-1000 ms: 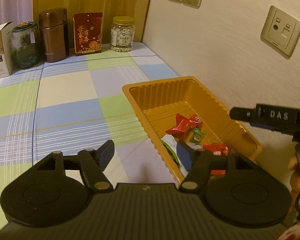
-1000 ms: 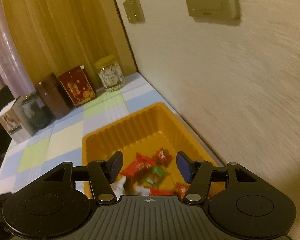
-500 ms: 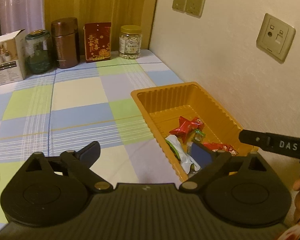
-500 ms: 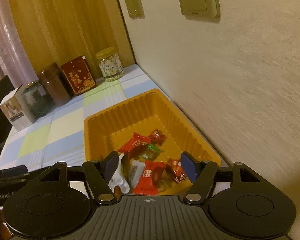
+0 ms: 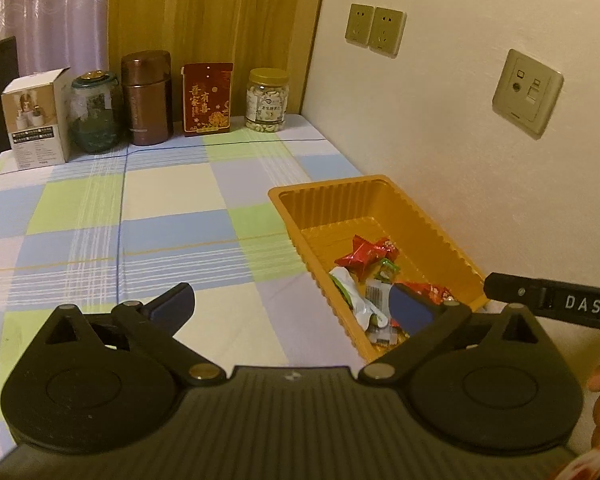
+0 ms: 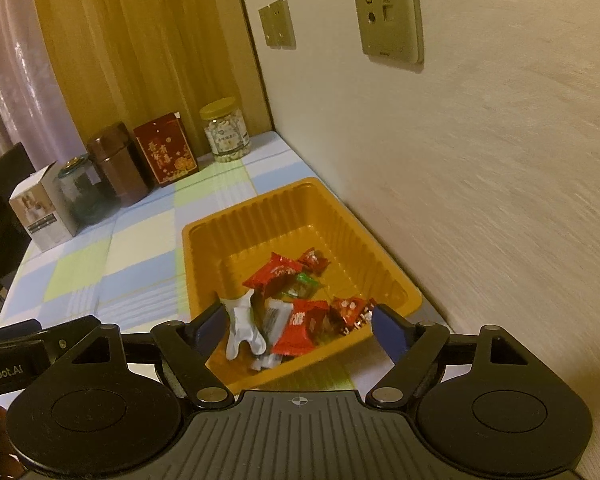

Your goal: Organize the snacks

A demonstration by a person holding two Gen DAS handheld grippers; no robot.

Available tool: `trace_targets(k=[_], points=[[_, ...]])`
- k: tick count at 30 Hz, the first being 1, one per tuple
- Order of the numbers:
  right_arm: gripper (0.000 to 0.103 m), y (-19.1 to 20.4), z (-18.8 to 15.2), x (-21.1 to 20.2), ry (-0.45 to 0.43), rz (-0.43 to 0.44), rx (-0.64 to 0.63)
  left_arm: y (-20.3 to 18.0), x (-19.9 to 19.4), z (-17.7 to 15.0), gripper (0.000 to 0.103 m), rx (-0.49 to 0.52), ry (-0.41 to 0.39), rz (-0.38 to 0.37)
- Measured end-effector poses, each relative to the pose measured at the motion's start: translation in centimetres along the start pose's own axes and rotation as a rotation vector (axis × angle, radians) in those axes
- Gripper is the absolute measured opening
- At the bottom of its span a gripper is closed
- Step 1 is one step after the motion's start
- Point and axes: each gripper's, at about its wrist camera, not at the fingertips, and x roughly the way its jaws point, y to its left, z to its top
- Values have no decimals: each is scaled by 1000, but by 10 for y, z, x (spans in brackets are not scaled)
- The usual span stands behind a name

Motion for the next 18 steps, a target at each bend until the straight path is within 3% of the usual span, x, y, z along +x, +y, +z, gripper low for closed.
trace_targets(k=[9,18], points=[[80,10,-16,-39,-7,-3,-3,-2,-36,-14,103,2,-2,36],[80,21,-41,-79,-15,-14,-32,-2,-72,-29,102,-24,-1,18]])
